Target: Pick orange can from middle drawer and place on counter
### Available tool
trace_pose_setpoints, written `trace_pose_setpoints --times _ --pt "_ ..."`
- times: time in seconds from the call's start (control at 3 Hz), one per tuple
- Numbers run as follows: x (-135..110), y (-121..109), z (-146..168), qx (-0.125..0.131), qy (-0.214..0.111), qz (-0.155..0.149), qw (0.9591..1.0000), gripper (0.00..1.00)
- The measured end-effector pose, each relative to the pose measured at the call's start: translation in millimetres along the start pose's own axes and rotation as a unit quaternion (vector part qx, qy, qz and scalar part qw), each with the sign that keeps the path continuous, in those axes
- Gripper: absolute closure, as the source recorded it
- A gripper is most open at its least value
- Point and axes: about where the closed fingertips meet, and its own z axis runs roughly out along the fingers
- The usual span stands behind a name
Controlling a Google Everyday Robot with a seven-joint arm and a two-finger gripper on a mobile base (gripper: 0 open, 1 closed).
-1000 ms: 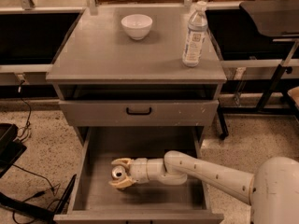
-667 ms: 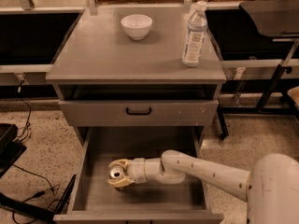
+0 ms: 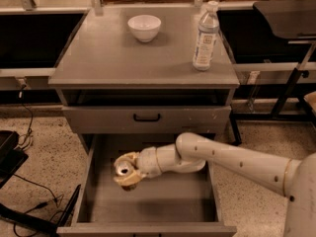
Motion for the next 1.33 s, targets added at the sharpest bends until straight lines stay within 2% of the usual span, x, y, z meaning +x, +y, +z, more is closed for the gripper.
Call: trace_pose_setpoints --times 0.33,0.67,1.0,1.33 --pt "-105.1 -9.9 -49.7 -0.023 0.001 -0.026 0.9994 1.0" --pt "-235.9 -24.4 -102.6 -0.027 -0.006 -0.073 0.997 1.0" --pt "-328.2 -42.9 -136.6 -0.012 -0.015 -0.093 0.9954 1.0" --pt "-349.3 -53.8 -148.8 0.004 -0.025 -0.106 0.994 1.0"
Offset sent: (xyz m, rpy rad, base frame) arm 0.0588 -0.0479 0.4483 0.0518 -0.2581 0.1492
